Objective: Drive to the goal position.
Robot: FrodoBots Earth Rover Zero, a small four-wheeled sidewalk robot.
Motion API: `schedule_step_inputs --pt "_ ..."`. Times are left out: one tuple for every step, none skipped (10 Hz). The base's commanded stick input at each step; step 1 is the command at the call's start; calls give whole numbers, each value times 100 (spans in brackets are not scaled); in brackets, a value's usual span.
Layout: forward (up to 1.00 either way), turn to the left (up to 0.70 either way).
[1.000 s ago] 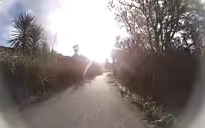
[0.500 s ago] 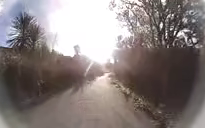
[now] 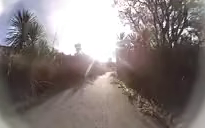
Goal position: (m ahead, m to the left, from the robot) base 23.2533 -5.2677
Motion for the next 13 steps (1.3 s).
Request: schedule_step_inputs --pt "50 3" --pt "50 3" --pt "50 3" --pt "50 3" --pt "50 3" --pt "50 3" --pt "50 3" --pt "50 3" --pt "50 3" --pt "50 3" --pt "50 3" --pt "50 3" --pt "50 3"
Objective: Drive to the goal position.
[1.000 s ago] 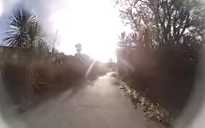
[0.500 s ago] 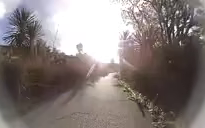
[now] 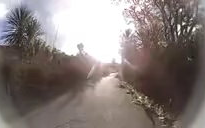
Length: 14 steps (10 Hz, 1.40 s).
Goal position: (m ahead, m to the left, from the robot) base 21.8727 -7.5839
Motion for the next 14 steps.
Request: schedule_step_inputs --pt "50 3" --pt "50 3" --pt "50 3" --pt "50 3" --pt "50 3" --pt "50 3" --pt "50 3" --pt "50 3" --pt "50 3" --pt "50 3" --pt "50 3" --pt "50 3" --pt "50 3" --pt "50 3"
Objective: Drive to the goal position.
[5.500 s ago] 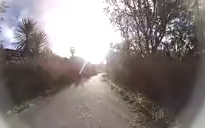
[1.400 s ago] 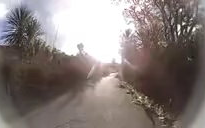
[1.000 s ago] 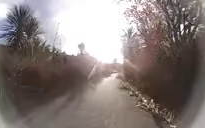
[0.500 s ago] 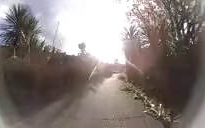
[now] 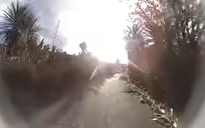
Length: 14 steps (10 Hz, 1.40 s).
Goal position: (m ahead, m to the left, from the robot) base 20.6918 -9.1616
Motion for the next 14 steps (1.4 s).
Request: schedule_step_inputs --pt "50 3" --pt "50 -17" --pt "50 -42" --pt "50 -19" --pt "50 3" --pt "50 3" --pt "50 3" --pt "50 3" --pt "50 3" --pt "50 3" --pt "50 3" --pt "50 3" --pt "50 3" --pt "50 3"
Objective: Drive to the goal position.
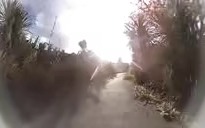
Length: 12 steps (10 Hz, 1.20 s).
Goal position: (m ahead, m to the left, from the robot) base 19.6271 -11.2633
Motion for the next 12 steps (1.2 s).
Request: schedule_step_inputs --pt "50 3" --pt "50 3" --pt "50 3" --pt "50 3" --pt "50 3" --pt "50 3" --pt "50 3" --pt "50 -14" --pt "50 -39" --pt "50 -47" --pt "50 -47" --pt "50 -47"
